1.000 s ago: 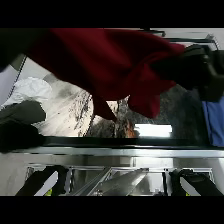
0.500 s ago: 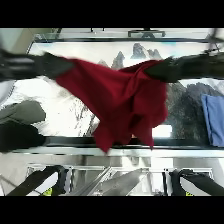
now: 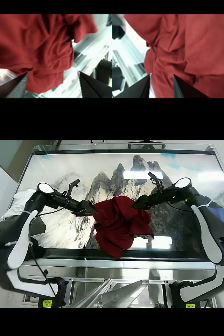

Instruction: Fold the shirts.

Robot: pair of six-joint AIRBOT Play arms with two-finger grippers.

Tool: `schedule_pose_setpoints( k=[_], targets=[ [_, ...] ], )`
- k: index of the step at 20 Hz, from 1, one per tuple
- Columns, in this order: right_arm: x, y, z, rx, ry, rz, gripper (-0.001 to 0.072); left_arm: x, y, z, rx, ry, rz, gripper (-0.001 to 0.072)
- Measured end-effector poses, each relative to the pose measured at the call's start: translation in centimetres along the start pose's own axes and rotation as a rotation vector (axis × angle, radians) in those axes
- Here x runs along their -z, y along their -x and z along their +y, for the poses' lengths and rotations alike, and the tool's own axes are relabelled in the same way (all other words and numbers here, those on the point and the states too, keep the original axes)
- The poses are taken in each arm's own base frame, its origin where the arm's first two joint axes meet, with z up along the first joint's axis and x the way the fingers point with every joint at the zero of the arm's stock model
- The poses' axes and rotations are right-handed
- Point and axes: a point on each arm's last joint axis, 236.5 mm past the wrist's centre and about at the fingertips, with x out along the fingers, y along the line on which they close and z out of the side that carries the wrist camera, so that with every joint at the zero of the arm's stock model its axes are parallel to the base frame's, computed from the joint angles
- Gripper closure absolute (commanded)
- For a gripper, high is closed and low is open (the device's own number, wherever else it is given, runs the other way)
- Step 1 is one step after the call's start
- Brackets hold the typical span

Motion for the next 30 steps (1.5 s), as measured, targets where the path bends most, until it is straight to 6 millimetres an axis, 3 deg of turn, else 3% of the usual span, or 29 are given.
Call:
schedule_pose_setpoints(
  k=[4, 5, 6, 8, 11, 14, 18, 19, 20, 23, 24, 25, 26, 27, 28, 30],
  targets=[
    [1.6, 3.8, 1.1, 0.061, 0.011, -0.001, 0.0384, -1.5, 2.5, 2.6, -0.001, 0.011, 0.001, -0.0006],
    [2.8, 4.4, 1.5, 0.082, 0.002, 0.005, 0.034, -1.8, 3.3, 3.5, -0.021, 0.012, -0.011, -0.0006],
    [4.3, 4.6, 1.9, 0.098, -0.018, 0.011, 0.0193, -2.1, 4.0, 4.5, -0.045, 0.018, -0.024, -0.0006],
    [7.6, 4.0, 1.7, 0.136, -0.086, 0.006, 0.018, -2.9, 5.2, 6.4, -0.085, 0.032, -0.066, -0.0006],
    [12.9, 1.2, -0.4, 0.19, -0.24, -0.009, 0.0181, -3.7, 5.7, 8.8, -0.133, 0.064, -0.125, -0.0006],
    [16.8, -2.6, -2.5, 0.214, -0.376, -0.031, 0.0183, -4.6, 4.9, 9.9, -0.136, 0.074, -0.166, -0.0006],
    [18.6, -7.4, -4.0, 0.224, -0.486, -0.055, 0.0192, -6.0, 2.1, 9.5, -0.055, 0.075, -0.189, -0.0006],
    [18.8, -8.5, -3.9, 0.205, -0.511, -0.053, 0.0239, -6.1, 1.3, 9.5, -0.037, 0.077, -0.183, -0.0004],
    [18.8, -9.6, -3.7, 0.183, -0.529, -0.054, 0.0281, -6.3, 0.7, 9.6, -0.03, 0.077, -0.179, 0.0012],
    [18.4, -11.6, -3.5, 0.14, -0.544, -0.059, 0.0282, -7.0, -0.5, 9.6, -0.01, 0.066, -0.164, 0.0034],
    [18.0, -11.9, -3.4, 0.131, -0.54, -0.067, 0.0298, -7.3, -0.9, 9.6, -0.006, 0.059, -0.158, 0.0206],
    [17.6, -12.1, -3.4, 0.131, -0.53, -0.076, 0.0539, -7.6, -1.1, 9.5, 0.0, 0.055, -0.152, 0.0439],
    [17.2, -12.2, -3.6, 0.137, -0.519, -0.088, 0.0582, -7.8, -1.4, 9.3, 0.007, 0.048, -0.145, 0.0612],
    [16.8, -12.2, -3.8, 0.144, -0.504, -0.096, 0.0636, -7.9, -1.7, 9.1, 0.013, 0.04, -0.133, 0.0709],
    [16.3, -12.3, -3.8, 0.144, -0.496, -0.109, 0.0691, -7.9, -2.1, 8.9, 0.019, 0.032, -0.12, 0.0701],
    [15.8, -12.2, -3.1, 0.123, -0.477, -0.113, 0.0692, -7.9, -2.4, 8.5, 0.033, 0.022, -0.097, 0.0702]
  ],
)
